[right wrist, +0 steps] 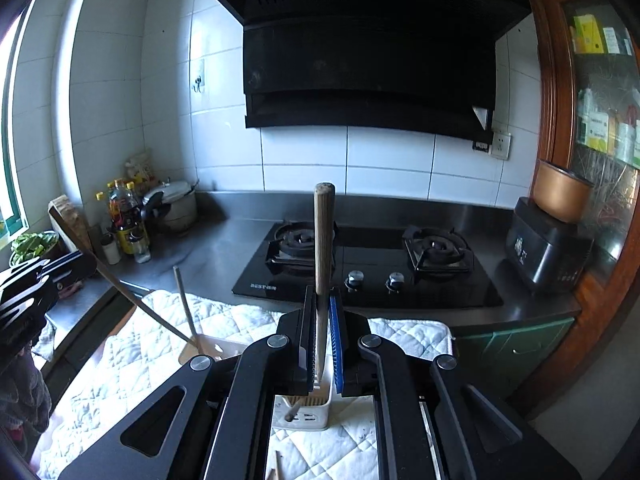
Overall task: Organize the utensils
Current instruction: 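Drop the right tool's chopstick into the holder while the left tool releases its own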
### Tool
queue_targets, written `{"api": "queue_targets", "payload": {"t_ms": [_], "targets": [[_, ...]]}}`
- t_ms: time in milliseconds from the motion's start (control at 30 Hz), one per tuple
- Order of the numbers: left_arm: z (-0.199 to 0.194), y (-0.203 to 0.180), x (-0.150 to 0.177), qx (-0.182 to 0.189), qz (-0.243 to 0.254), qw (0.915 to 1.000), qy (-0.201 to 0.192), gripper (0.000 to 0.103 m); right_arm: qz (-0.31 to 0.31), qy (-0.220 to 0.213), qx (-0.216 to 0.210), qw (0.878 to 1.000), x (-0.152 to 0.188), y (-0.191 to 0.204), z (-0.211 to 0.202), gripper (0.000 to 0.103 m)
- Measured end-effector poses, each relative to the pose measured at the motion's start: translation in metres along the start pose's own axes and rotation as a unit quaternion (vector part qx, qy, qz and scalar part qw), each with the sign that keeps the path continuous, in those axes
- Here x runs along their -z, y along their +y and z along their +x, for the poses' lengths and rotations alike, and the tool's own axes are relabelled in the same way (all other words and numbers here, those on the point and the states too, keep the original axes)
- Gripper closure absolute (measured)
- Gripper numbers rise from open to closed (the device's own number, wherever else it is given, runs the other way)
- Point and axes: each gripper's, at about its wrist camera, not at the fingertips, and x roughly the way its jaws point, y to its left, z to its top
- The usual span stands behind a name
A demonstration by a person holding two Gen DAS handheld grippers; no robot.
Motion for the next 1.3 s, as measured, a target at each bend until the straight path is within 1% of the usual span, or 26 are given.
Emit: {"api": "queue_targets", "payload": {"t_ms": [200, 500, 767, 800, 867, 1067, 1167, 1267, 1300], "targets": [[0.027, 0.008, 0.018, -0.004, -0.016, 0.9995, 0.027, 0.098, 0.009, 0.027, -0.004, 1.000, 0.022, -0.006, 0.023, 0.096], [0.054, 0.023, 0.047, 0.007, -0.046, 0.9963, 0.073, 0.098, 0.001, 0.062, -0.014, 0.998, 0.046, 0.007, 0.049, 0.096], [0.064, 0.031, 0.056, 0.020, -0.063, 0.9938, 0.090, 0.097, 0.008, 0.069, -0.017, 0.997, 0.052, 0.008, 0.055, 0.096], [0.064, 0.032, 0.057, 0.018, -0.065, 0.9936, 0.091, 0.095, 0.009, 0.069, -0.017, 0.997, 0.052, 0.008, 0.055, 0.096], [0.064, 0.032, 0.057, 0.019, -0.066, 0.9933, 0.093, 0.094, 0.009, 0.068, -0.018, 0.997, 0.052, 0.009, 0.054, 0.095], [0.057, 0.031, 0.054, 0.021, -0.068, 0.9935, 0.088, 0.094, 0.011, 0.053, -0.011, 0.998, 0.049, 0.005, 0.042, 0.078], [0.047, 0.029, 0.049, 0.023, -0.066, 0.9943, 0.080, 0.094, 0.018, 0.035, -0.012, 0.999, 0.046, 0.002, 0.026, 0.069], [0.031, 0.029, 0.045, 0.025, -0.070, 0.9947, 0.072, 0.094, 0.013, 0.015, -0.007, 1.000, 0.046, 0.001, 0.003, 0.065], [0.024, 0.029, 0.044, 0.025, -0.068, 0.9951, 0.067, 0.093, 0.010, 0.007, -0.007, 1.000, 0.047, 0.001, -0.007, 0.061]]}}
